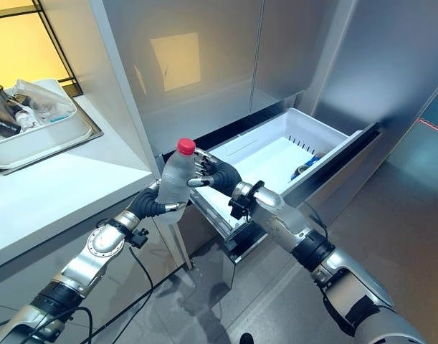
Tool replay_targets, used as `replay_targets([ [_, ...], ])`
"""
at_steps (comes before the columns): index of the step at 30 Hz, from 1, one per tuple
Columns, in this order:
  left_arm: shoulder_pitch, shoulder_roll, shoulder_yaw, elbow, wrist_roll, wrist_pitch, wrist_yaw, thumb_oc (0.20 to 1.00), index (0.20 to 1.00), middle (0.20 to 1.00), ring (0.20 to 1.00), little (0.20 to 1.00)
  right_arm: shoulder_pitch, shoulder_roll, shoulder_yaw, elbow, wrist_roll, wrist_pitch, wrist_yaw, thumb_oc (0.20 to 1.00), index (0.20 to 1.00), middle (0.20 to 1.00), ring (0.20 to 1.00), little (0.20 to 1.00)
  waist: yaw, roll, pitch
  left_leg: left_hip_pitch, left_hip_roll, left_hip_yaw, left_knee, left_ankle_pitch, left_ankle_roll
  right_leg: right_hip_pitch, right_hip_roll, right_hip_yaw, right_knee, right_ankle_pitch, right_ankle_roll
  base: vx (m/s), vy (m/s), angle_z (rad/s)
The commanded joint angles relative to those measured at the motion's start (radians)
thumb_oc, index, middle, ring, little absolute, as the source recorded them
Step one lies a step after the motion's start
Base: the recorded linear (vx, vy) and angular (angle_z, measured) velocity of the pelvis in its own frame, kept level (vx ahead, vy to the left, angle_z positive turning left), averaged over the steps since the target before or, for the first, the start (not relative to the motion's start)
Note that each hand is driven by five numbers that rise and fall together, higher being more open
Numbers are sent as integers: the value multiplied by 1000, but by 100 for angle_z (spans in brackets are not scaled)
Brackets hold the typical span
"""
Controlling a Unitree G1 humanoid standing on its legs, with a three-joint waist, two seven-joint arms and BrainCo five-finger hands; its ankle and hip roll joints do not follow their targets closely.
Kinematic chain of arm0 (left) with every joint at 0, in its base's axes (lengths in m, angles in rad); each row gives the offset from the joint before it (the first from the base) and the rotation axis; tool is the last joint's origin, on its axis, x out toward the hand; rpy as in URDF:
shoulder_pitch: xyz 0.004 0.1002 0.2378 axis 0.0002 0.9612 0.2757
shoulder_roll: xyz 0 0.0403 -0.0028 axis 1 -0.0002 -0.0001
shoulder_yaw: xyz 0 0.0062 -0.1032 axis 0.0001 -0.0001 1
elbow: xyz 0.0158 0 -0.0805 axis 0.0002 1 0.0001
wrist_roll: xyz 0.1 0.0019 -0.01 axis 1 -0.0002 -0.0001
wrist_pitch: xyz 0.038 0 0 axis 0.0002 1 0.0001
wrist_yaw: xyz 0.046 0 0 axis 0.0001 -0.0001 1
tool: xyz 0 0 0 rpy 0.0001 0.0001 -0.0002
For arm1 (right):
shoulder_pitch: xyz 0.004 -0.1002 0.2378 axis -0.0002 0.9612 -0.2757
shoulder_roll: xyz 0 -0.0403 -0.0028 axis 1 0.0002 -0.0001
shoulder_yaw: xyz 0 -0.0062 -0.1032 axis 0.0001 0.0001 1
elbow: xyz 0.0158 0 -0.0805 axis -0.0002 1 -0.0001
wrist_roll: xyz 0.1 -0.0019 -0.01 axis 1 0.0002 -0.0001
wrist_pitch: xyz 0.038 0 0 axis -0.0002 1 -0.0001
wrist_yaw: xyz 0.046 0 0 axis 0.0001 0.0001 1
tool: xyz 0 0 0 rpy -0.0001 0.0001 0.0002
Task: Take the drinks into the refrigerator
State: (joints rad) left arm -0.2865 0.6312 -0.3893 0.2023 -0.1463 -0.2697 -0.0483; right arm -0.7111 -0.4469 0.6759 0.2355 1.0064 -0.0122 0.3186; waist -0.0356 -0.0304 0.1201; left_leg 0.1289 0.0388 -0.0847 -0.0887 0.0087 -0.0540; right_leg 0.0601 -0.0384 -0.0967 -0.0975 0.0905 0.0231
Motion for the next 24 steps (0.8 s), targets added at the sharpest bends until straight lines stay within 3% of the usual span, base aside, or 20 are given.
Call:
replay_targets([
  [1,-260,-24,-18,-19,3,-74,37,200,200,200,200,200,-103,117,93,-150,53,-2,109,1000,1000,1000,1000,1000,4,-22,-19,38,-33,-25,16,-86,49,105,-35,-22,68,-163,61,0,0,0],
  [17,-266,-67,-43,-23,43,-62,56,200,200,200,200,200,-45,280,149,-95,109,16,93,1000,1000,1000,1000,1000,11,-25,-15,37,-35,-29,18,-86,54,111,-36,-23,66,-162,58,0,0,0],
  [24,-263,-83,-44,-8,61,-63,64,200,200,200,200,200,-2,310,192,-124,125,37,116,1000,1000,1000,1000,1000,14,-25,-10,34,-38,-32,19,-86,55,106,-37,-24,68,-161,59,0,0,0],
])
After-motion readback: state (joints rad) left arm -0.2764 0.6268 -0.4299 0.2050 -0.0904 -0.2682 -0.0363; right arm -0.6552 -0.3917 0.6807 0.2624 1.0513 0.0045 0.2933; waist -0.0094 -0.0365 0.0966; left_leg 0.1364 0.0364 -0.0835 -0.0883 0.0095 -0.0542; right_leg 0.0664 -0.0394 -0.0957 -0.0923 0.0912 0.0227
